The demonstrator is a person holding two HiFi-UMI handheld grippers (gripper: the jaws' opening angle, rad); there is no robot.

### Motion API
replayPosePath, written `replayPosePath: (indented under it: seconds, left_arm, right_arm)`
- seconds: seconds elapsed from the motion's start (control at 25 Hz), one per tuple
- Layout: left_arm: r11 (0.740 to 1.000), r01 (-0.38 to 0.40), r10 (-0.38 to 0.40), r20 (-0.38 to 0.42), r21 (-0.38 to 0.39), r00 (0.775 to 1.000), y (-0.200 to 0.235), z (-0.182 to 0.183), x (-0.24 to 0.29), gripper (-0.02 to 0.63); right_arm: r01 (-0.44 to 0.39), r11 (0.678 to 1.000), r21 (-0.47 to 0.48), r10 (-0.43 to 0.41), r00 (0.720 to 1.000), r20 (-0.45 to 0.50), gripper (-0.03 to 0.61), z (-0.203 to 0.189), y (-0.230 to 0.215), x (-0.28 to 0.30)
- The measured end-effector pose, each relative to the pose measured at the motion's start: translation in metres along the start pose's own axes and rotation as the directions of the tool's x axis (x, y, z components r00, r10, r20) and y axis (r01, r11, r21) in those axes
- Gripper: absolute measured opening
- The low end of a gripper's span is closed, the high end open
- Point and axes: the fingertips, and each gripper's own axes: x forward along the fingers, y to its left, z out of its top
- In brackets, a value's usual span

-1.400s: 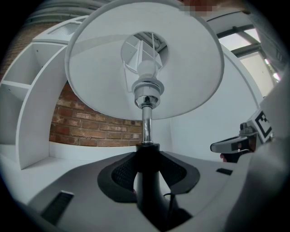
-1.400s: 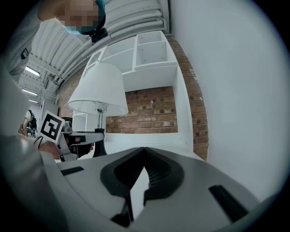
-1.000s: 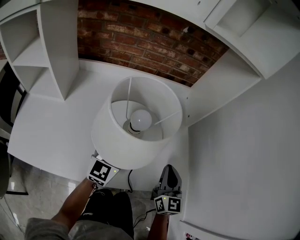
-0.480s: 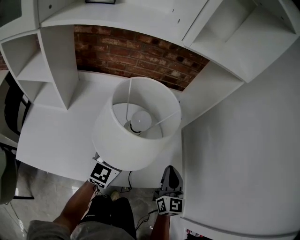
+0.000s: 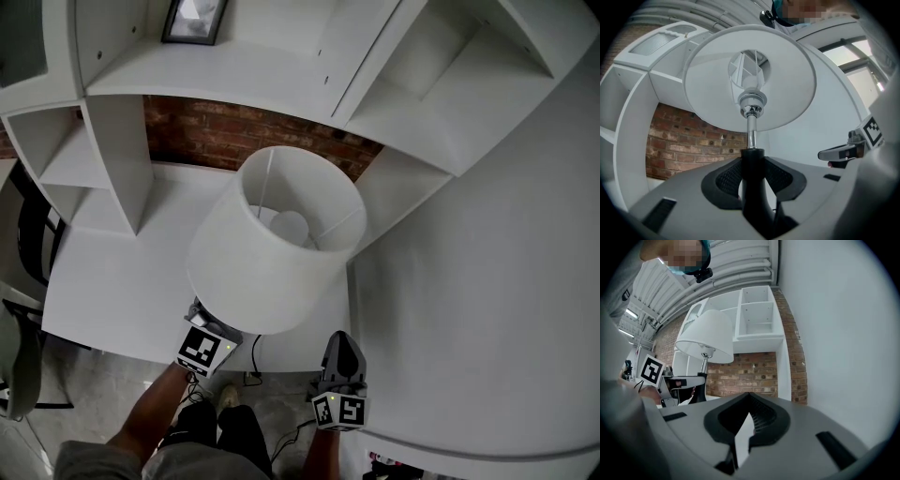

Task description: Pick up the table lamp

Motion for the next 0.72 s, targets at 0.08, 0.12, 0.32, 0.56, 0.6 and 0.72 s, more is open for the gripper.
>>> replayPosePath:
  seconds: [0.08,0.12,0.32,0.56,0.6,0.72]
  left_arm:
    - [1.0,0.007,-0.007,0.015,-0.001,1.0,-0.002,0.011,0.0,0.144]
    - [1.0,0.01,-0.01,0.023,0.0,1.0,-0.002,0.015,0.0,0.143]
    - [1.0,0.008,-0.007,0.048,-0.021,0.999,-0.006,0.03,-0.003,0.143]
    - [1.0,0.013,-0.011,0.073,-0.018,0.997,-0.012,0.045,-0.003,0.141]
    - [1.0,0.018,-0.017,0.066,-0.013,0.998,-0.013,0.046,-0.003,0.141]
    - [0.999,0.034,-0.033,0.072,-0.012,0.997,-0.016,0.058,-0.004,0.141]
  right_arm:
    - [0.013,1.0,0.004,-0.013,1.0,0.005,0.017,0.008,-0.002,-0.004]
    - [0.018,1.0,0.005,-0.018,1.0,0.005,0.017,0.01,-0.003,-0.006]
    - [0.026,1.0,0.014,-0.026,1.0,-0.002,0.017,0.023,-0.002,-0.015]
    - [0.015,1.0,-0.013,-0.015,1.0,-0.003,0.017,0.039,0.001,-0.018]
    - [0.019,1.0,-0.011,-0.019,1.0,-0.006,0.017,0.039,0.001,-0.019]
    - [0.034,0.999,0.003,-0.034,0.999,-0.019,0.017,0.041,0.0,-0.024]
